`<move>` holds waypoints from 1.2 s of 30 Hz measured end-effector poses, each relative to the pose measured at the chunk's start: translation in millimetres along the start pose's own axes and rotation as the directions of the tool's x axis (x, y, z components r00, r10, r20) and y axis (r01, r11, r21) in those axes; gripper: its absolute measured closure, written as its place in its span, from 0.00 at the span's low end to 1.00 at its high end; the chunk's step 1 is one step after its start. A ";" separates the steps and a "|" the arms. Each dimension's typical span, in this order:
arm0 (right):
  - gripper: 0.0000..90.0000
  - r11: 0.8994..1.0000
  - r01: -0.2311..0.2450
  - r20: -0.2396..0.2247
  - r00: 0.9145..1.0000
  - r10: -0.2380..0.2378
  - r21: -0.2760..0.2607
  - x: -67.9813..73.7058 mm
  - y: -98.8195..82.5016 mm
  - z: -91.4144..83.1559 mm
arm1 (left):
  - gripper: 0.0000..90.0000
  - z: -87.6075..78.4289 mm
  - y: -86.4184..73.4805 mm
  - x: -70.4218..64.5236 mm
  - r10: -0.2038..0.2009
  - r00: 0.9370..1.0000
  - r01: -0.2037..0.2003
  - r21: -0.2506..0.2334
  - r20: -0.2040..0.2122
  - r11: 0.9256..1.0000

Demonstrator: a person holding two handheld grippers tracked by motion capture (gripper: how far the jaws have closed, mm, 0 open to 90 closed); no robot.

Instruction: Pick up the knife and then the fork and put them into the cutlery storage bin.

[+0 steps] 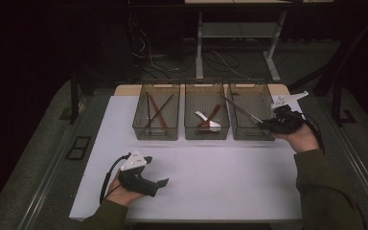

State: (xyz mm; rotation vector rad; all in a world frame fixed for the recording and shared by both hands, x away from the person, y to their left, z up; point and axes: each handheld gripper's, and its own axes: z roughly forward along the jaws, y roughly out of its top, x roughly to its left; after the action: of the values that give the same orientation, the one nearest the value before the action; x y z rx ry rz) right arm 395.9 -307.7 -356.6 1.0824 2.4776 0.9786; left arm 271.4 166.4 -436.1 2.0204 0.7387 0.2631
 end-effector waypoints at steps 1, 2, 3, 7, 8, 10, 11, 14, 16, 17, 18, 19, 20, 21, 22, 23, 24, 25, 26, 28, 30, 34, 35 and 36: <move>0.92 1.000 -0.017 0.010 1.000 0.017 0.002 -3.8 0.4 0.9 | 0.00 0.2 0.2 -0.6 0.002 1.000 -0.002 0.002 0.000 1.000; 0.92 1.000 -0.030 0.020 0.999 0.030 0.005 -7.4 1.1 1.8 | 0.00 0.5 0.3 -0.8 0.006 1.000 -0.006 0.001 0.002 1.000; 0.92 0.999 -0.043 0.035 0.998 0.043 0.008 -11.2 1.8 2.5 | 0.00 0.7 0.4 -1.0 0.007 1.000 -0.008 0.005 0.004 1.000; 0.92 0.996 -0.091 0.079 0.993 0.090 0.011 -24.7 6.2 5.4 | 0.00 1.9 0.2 -1.8 0.011 1.000 -0.011 0.008 0.009 1.000; 0.92 0.995 -0.101 0.088 0.991 0.100 0.015 -27.2 7.7 6.6 | 0.00 2.0 0.2 -1.9 0.012 1.000 -0.012 0.009 0.008 1.000; 0.92 0.993 -0.120 0.113 0.987 0.116 0.023 -32.1 10.1 9.8 | 0.00 2.2 0.2 -2.1 0.013 1.000 -0.013 0.010 0.008 1.000; 0.92 0.991 -0.132 0.124 0.984 0.128 0.023 -34.3 11.0 11.8 | 0.00 2.3 0.2 -2.2 0.012 1.000 -0.012 0.011 0.009 1.000; 0.92 0.985 -0.167 0.157 0.975 0.158 0.040 -40.1 12.6 20.2 | 0.00 3.4 0.0 -2.9 0.017 1.000 -0.017 0.016 0.012 1.000; 0.92 0.982 -0.182 0.164 0.972 0.171 0.052 -43.1 13.2 27.5 | 0.00 3.7 0.0 -3.5 0.020 1.000 -0.020 0.021 0.011 1.000; 0.92 0.981 -0.186 0.165 0.971 0.174 0.059 -44.3 13.7 30.9 | 0.00 3.9 -0.1 -3.9 0.019 1.000 -0.020 0.020 0.011 1.000; 0.92 0.979 -0.193 0.170 0.969 0.180 0.067 -45.3 14.4 34.3 | 0.00 4.0 0.0 -3.9 0.021 1.000 -0.021 0.021 0.012 1.000; 0.92 0.977 -0.199 0.179 0.967 0.183 0.074 -46.3 15.0 37.4 | 0.00 4.0 0.0 -4.0 0.021 1.000 -0.022 0.022 0.013 1.000; 0.92 0.976 -0.204 0.190 0.964 0.186 0.079 -47.0 15.6 40.3 | 0.00 4.1 -0.1 -4.1 0.020 1.000 -0.021 0.023 0.013 1.000; 0.92 0.973 -0.213 0.197 0.961 0.193 0.085 -47.5 15.9 42.7 | 0.00 4.1 -0.2 -4.2 0.021 1.000 -0.021 0.024 0.014 0.999; 0.92 0.971 -0.221 0.201 0.959 0.199 0.090 -48.2 16.0 45.1 | 0.00 4.2 -0.2 -4.4 0.020 1.000 -0.021 0.025 0.015 0.999; 0.92 0.970 -0.223 0.204 0.958 0.200 0.096 -48.5 15.9 47.8 | 0.00 4.2 -0.2 -4.5 0.022 1.000 -0.022 0.027 0.016 0.999; 0.92 0.968 -0.223 0.211 0.957 0.197 0.110 -48.2 16.2 50.4 | 0.00 4.2 -0.2 -4.6 0.023 1.000 -0.023 0.028 0.016 0.999; 0.92 0.967 -0.223 0.221 0.956 0.191 0.127 -47.9 16.5 52.9 | 0.00 4.4 -0.3 -4.6 0.023 1.000 -0.023 0.030 0.016 0.999; 0.92 0.965 -0.222 0.230 0.955 0.186 0.142 -47.1 16.9 55.4 | 0.00 4.5 -0.3 -4.7 0.022 1.000 -0.022 0.029 0.017 0.999; 0.92 0.961 -0.219 0.241 0.955 0.175 0.170 -46.1 17.2 59.4 | 0.00 4.6 -0.4 -4.8 0.021 1.000 -0.022 0.031 0.018 0.999; 0.92 0.960 -0.209 0.246 0.956 0.159 0.189 -45.8 16.9 63.0 | 0.00 5.0 -0.5 -4.9 0.022 1.000 -0.022 0.034 0.021 0.999; 0.91 0.958 -0.198 0.252 0.957 0.143 0.209 -44.3 16.6 68.0 | 0.00 5.7 -0.5 -5.5 0.025 0.999 -0.026 0.040 0.023 0.999; 0.91 0.956 -0.202 0.251 0.957 0.146 0.214 -44.1 16.6 68.6 | 0.00 5.8 -0.6 -5.5 0.024 0.999 -0.025 0.040 0.023 0.999; 0.91 0.955 -0.200 0.255 0.956 0.142 0.218 -44.1 16.2 69.4 | 0.00 5.9 -0.6 -5.4 0.024 0.999 -0.025 0.040 0.023 0.999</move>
State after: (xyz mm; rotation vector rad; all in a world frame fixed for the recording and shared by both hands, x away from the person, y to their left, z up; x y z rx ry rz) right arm 468.2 -298.6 -398.0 1.4222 2.3777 0.5560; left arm 269.6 159.3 -439.3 2.0688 0.7107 0.2404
